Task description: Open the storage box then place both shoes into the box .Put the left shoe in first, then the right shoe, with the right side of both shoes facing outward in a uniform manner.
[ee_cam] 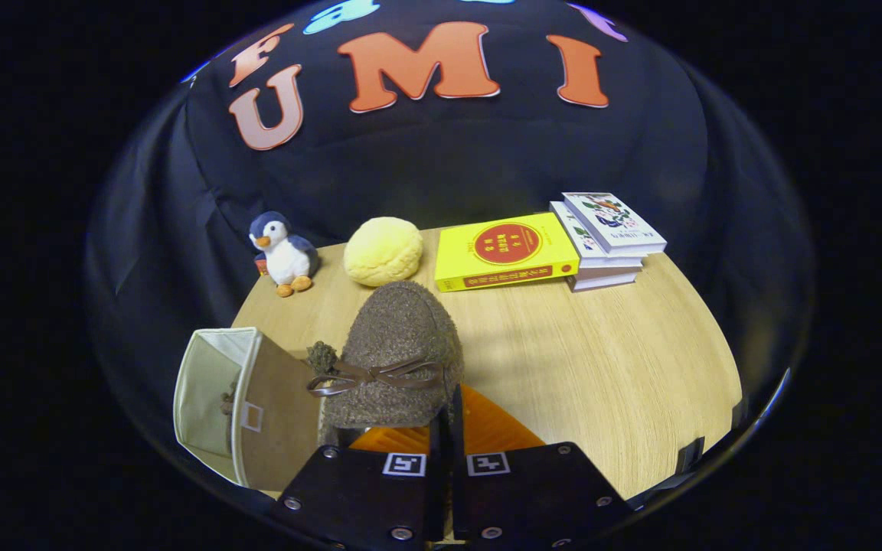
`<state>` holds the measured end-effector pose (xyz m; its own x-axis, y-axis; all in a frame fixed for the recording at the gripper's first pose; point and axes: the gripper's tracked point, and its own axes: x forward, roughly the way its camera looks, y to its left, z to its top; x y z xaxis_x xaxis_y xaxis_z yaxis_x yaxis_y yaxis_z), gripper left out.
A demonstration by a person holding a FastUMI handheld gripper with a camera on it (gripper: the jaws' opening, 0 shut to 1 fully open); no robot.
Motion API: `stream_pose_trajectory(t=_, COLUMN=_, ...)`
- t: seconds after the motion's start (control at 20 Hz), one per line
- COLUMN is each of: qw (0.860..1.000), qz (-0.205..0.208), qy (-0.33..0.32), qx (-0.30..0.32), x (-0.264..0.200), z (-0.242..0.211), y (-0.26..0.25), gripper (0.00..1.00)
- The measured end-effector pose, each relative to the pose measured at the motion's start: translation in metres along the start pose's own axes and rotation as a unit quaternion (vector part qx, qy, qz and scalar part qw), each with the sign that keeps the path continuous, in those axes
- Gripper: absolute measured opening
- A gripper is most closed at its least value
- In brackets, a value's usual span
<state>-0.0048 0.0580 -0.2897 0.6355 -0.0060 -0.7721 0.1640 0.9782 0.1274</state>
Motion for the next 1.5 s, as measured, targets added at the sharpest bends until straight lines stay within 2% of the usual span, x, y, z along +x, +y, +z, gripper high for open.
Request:
stream_pose_trajectory(t=0.45, qw=0.995, qz=0.090, qy=0.014, qx=-0.045, x=-0.016, z=0.012, y=0.157, gripper=0.05)
stream_pose_trajectory(t=0.75, qw=0.989, qz=0.125, qy=0.045, qx=-0.072, x=-0.003, z=-0.013, y=0.228, gripper=0.05)
stream_pose_trajectory(t=0.9, qw=0.986, qz=0.120, qy=0.068, qx=-0.093, x=0.011, z=-0.038, y=0.244, gripper=0.05)
stream_pose_trajectory(t=1.1, qw=0.984, qz=0.086, qy=0.097, qx=-0.122, x=0.031, z=-0.066, y=0.243, gripper=0.06)
stream_pose_trajectory(t=1.25, qw=0.983, qz=0.065, qy=0.113, qx=-0.125, x=0.040, z=-0.077, y=0.242, gripper=0.10)
stream_pose_trajectory(t=1.3, qw=0.983, qz=0.068, qy=0.116, qx=-0.124, x=0.040, z=-0.079, y=0.244, gripper=0.15)
stream_pose_trajectory(t=1.5, qw=0.978, qz=0.109, qy=0.144, qx=-0.105, x=0.023, z=-0.091, y=0.248, gripper=0.24)
